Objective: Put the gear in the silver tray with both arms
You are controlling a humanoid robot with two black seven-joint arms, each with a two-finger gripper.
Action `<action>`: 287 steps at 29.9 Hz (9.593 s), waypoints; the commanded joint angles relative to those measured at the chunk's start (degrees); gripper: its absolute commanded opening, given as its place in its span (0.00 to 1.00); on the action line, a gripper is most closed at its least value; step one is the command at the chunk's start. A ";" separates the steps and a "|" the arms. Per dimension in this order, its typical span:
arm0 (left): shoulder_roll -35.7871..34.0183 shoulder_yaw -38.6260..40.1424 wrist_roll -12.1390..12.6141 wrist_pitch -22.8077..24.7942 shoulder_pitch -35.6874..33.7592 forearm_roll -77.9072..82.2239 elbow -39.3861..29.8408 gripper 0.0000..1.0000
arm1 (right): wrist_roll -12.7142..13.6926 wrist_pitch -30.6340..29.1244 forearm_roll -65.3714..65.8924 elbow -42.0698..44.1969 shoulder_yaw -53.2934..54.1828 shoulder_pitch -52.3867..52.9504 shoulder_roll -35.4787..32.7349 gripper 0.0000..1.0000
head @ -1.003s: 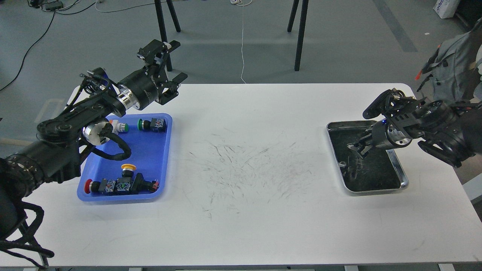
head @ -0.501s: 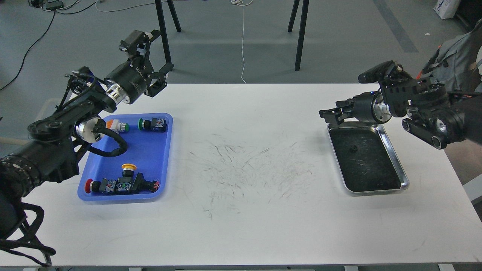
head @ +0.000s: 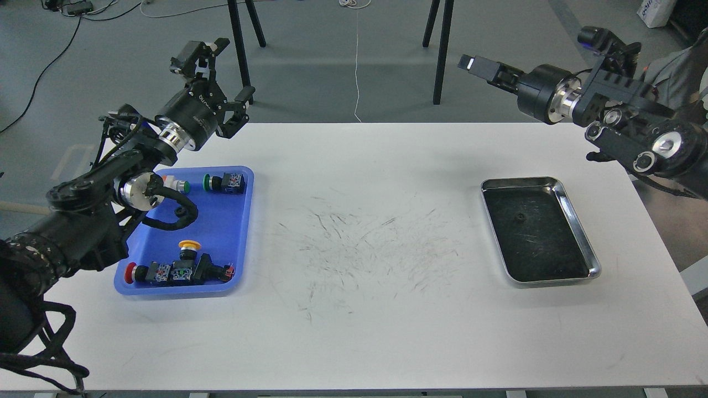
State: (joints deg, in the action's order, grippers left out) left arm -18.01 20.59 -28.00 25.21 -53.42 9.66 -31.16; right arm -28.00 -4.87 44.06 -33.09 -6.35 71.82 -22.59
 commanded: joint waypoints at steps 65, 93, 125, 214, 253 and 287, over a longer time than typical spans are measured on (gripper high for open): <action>-23.82 -13.91 0.00 -24.34 13.34 52.92 -14.19 0.99 | 0.00 3.12 -19.36 -1.54 33.16 -19.97 0.79 0.92; -22.42 -14.26 0.00 -22.14 10.71 67.59 -9.53 0.99 | 0.00 3.20 -19.36 -1.45 32.72 -20.14 1.67 0.92; -15.21 -18.05 0.00 -25.83 10.00 74.98 -0.48 0.86 | 0.00 3.12 -19.45 -1.37 34.65 -21.02 1.94 0.93; -10.55 -25.16 0.00 -28.73 7.89 69.80 7.26 0.18 | 0.00 3.29 -19.18 -6.64 42.30 -28.31 3.87 0.94; 11.67 -31.65 0.00 -22.22 -9.07 62.06 -11.20 0.09 | 0.00 3.47 -18.92 -6.11 39.40 -24.36 3.26 0.95; 18.01 -43.97 0.00 -32.07 -5.11 64.96 -10.14 0.10 | 0.00 3.47 -18.66 -5.76 37.38 -23.31 3.08 0.95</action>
State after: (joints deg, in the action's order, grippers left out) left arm 0.00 -23.45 -28.00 -6.57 -58.56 73.66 -40.31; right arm -28.00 -1.40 25.31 -38.85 31.02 48.50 -19.51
